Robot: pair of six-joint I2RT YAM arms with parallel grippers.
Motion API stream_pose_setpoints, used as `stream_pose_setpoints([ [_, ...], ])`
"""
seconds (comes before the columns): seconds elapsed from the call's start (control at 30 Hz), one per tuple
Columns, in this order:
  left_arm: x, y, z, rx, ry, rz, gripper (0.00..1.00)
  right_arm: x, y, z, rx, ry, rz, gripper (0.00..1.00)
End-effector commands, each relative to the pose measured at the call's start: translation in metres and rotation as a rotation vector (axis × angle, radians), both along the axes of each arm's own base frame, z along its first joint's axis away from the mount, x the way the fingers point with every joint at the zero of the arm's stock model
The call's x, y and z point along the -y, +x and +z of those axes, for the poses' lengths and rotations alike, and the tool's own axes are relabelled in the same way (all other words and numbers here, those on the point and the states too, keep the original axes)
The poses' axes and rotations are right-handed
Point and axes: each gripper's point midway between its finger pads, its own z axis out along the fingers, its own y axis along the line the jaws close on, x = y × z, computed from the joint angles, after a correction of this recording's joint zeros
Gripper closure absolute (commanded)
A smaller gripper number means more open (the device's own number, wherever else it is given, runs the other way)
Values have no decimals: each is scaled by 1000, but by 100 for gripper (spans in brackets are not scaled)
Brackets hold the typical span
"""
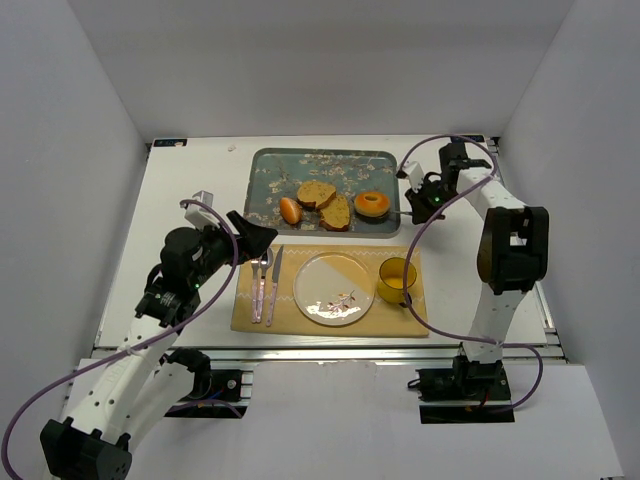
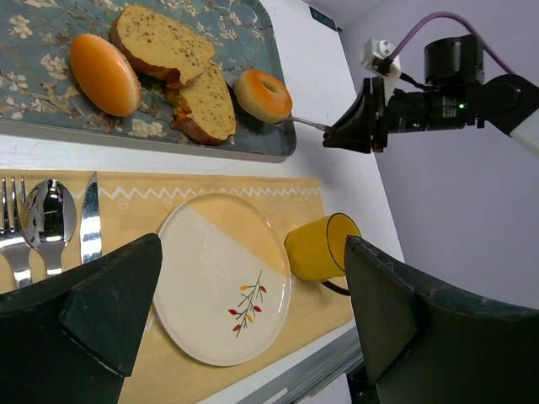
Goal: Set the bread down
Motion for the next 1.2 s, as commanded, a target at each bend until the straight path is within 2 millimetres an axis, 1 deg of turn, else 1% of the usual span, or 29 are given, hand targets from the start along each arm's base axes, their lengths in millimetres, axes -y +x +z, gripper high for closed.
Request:
stream_pose_setpoints([
  [0.0,1,3,9,26,-13,-4,2,-4,10,52,136,28,40,100],
  [0.13,3,4,9,27,-13,-11,2,-7,4,61,151,29,77,100],
  [0.27,4,6,8,26,-14,-15,2,-14,-4,64,156,32,109,100],
  [0.43,3,4,9,28,-14,-12,2,-25,-20,64,173,29,179,100],
  [0.47,2,4,9,28,-14,-11,2,-30,-23,70,195,28,201,100],
  [0.5,2,4,9,29,-14,-9,2,-33,-26,71,211,24,226,100],
  [0.53,2,3,8,28,-14,-11,2,-35,-31,69,211,23,243,100],
  [0.57,2,3,9,31,-14,-9,2,-41,-37,71,219,23,273,100],
  [0.6,2,3,9,31,-14,-8,2,-45,-38,75,233,25,289,100],
  [0.63,2,3,9,31,-14,-8,2,-48,-45,73,224,28,306,100],
  [0.7,1,3,10,32,-15,-8,2,-57,-53,77,233,37,341,100],
  [0.73,2,2,10,31,-14,-9,2,-61,-59,75,223,39,360,100],
  [0.77,1,2,11,31,-14,-8,2,-67,-64,79,235,43,380,100],
  [0.93,0,0,11,33,-14,-5,2,-88,-89,80,261,42,497,100],
  [0.97,0,0,11,34,-15,-5,2,-90,-95,73,258,38,516,100],
  [1.03,-1,-1,11,34,-14,-2,2,-95,-103,73,283,18,555,100],
  [1.07,-1,-2,12,37,-15,-3,2,-97,-107,68,291,9,582,100],
  [1.17,-2,-3,12,35,-15,2,2,-102,-114,66,325,-12,641,100],
])
